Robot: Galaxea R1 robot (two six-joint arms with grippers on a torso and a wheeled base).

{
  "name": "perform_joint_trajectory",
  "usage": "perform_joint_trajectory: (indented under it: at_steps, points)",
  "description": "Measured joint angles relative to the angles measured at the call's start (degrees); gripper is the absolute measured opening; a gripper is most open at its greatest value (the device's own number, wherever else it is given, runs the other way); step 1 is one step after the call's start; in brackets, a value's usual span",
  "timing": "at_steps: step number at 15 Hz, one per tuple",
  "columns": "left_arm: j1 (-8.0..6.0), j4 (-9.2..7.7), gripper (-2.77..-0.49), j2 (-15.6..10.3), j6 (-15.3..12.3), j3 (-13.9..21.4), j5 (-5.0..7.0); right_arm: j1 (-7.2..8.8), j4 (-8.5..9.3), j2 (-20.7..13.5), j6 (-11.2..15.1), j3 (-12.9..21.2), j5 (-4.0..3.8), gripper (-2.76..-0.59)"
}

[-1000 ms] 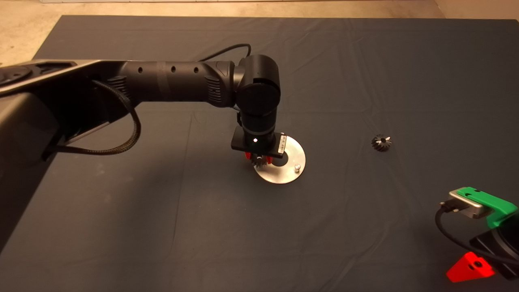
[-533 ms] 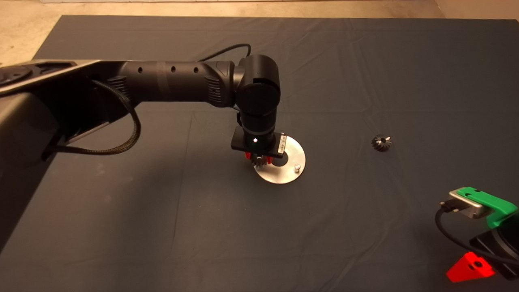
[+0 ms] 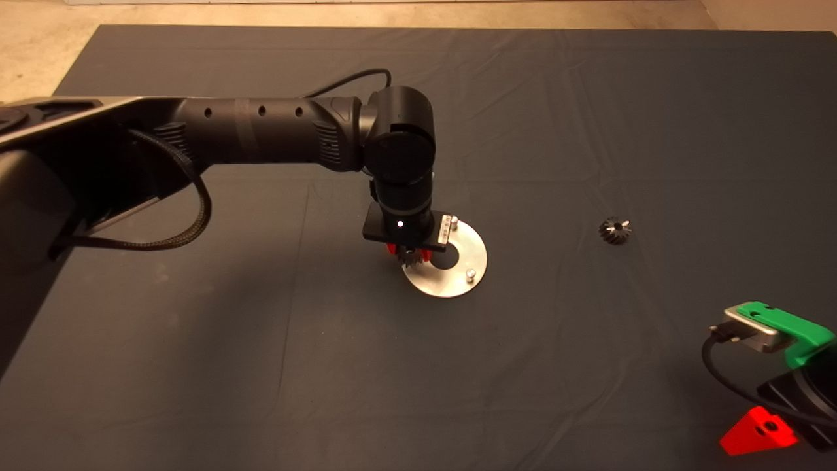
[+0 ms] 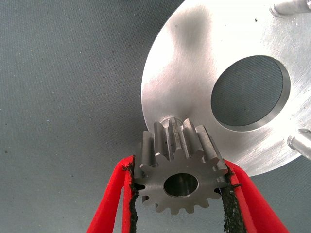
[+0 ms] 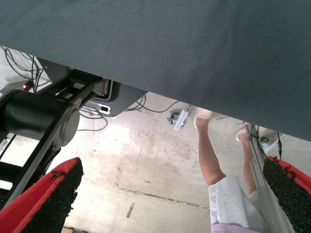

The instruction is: Install three planetary gears onto the carrier pins

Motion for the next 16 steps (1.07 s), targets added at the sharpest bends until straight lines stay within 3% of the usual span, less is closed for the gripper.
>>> perform_joint_trajectory:
  at_steps: [16]
  points:
    - [0.0, 0.03, -2.41, -0.19, 0.05, 0.2, 0.0, 0.0, 0.0, 0.0, 0.0, 0.0, 0.01, -0.61]
